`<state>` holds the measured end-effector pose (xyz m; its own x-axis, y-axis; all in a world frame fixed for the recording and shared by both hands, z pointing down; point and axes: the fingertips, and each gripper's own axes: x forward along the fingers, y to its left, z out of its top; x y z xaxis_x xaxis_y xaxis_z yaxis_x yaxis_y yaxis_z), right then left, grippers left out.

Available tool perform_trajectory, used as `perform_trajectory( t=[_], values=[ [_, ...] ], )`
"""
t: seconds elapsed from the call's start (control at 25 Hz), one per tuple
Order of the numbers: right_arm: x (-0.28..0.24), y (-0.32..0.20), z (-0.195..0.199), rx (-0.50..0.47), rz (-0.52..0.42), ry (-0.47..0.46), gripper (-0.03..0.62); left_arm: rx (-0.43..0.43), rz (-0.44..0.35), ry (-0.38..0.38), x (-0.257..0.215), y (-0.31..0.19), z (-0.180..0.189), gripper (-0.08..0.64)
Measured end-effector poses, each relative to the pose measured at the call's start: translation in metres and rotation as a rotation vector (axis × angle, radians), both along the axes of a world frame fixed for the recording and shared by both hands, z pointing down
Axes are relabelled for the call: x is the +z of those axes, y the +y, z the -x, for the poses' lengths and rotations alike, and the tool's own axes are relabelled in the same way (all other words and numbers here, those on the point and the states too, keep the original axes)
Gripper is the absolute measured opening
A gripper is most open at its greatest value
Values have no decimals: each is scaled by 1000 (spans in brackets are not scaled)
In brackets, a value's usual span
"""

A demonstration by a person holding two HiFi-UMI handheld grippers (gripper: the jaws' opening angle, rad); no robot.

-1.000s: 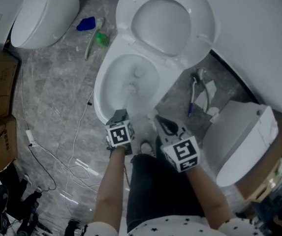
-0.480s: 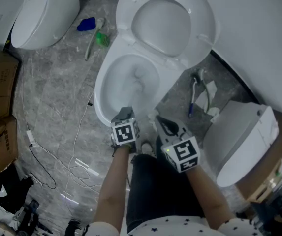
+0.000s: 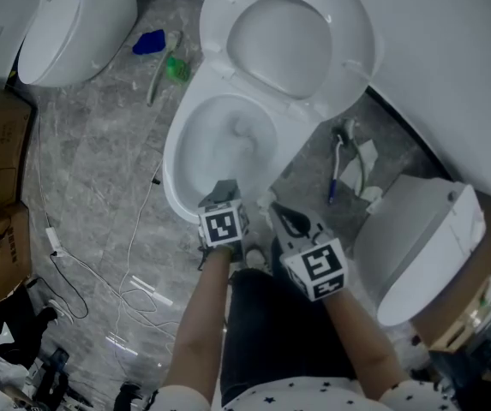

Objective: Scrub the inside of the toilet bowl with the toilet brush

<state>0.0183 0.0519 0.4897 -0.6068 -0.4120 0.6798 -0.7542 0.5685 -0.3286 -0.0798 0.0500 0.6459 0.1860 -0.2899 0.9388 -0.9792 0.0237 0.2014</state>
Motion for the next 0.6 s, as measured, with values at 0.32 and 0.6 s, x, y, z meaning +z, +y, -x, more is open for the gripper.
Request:
perform_trajectory(
  t=[0.32, 0.6],
  values=[
    [0, 0, -1, 0, 5, -3, 6, 24, -17, 5, 0, -21, -7, 153],
    [4, -1, -5, 6, 9, -3, 6, 44, -37, 10, 1, -40, -12, 153]
  ],
)
